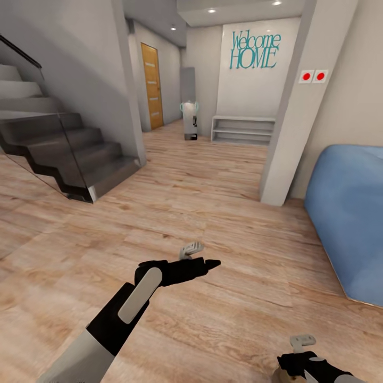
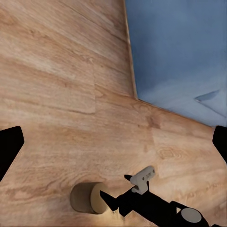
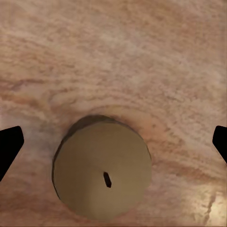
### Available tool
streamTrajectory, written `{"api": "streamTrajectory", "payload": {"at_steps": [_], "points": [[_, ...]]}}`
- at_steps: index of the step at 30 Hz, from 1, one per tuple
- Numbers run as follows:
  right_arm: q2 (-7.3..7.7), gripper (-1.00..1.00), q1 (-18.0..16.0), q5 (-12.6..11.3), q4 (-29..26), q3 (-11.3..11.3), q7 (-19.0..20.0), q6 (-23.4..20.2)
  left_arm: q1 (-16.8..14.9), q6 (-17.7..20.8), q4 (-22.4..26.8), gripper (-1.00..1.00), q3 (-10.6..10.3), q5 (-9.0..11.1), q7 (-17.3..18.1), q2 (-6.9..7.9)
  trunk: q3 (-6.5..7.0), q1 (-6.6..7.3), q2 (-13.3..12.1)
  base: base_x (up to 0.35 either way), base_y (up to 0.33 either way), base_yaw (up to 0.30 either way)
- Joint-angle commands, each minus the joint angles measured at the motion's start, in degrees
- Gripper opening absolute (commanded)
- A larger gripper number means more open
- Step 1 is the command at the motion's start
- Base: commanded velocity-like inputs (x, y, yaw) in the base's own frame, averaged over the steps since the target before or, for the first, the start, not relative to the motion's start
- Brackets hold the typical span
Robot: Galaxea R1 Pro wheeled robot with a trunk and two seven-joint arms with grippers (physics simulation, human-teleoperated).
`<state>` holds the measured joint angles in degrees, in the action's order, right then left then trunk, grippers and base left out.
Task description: Place each of the two pumpkins and all three candles from the living room inside a cabinet in the living room (use any cabinet), then make sure every cabinet is closed, and position the cauldron so it is next to a table in the living room.
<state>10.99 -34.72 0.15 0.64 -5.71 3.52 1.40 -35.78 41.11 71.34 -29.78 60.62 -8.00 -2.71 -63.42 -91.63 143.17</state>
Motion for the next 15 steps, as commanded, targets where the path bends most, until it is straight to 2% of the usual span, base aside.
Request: {"api": "streamTrajectory", "payload": {"at_steps": [1,15], "points": [[0.0,1.0,0.0,0.01,-0.01,0.0,0.0,0.0,0.0,-0.4,-0.15,1.0,0.02,0.01,0.0,-0.01,0.0,0.0,0.0,0.126,0.0,0.0],[0.0,1.0,0.0,-0.06,0.04,0.0,0.0,0.0,-0.01,-1.21,-0.41,1.0,-0.02,0.03,0.0,-0.14,0.0,0.0,0.0,0.013,0.0,0.0]]}}
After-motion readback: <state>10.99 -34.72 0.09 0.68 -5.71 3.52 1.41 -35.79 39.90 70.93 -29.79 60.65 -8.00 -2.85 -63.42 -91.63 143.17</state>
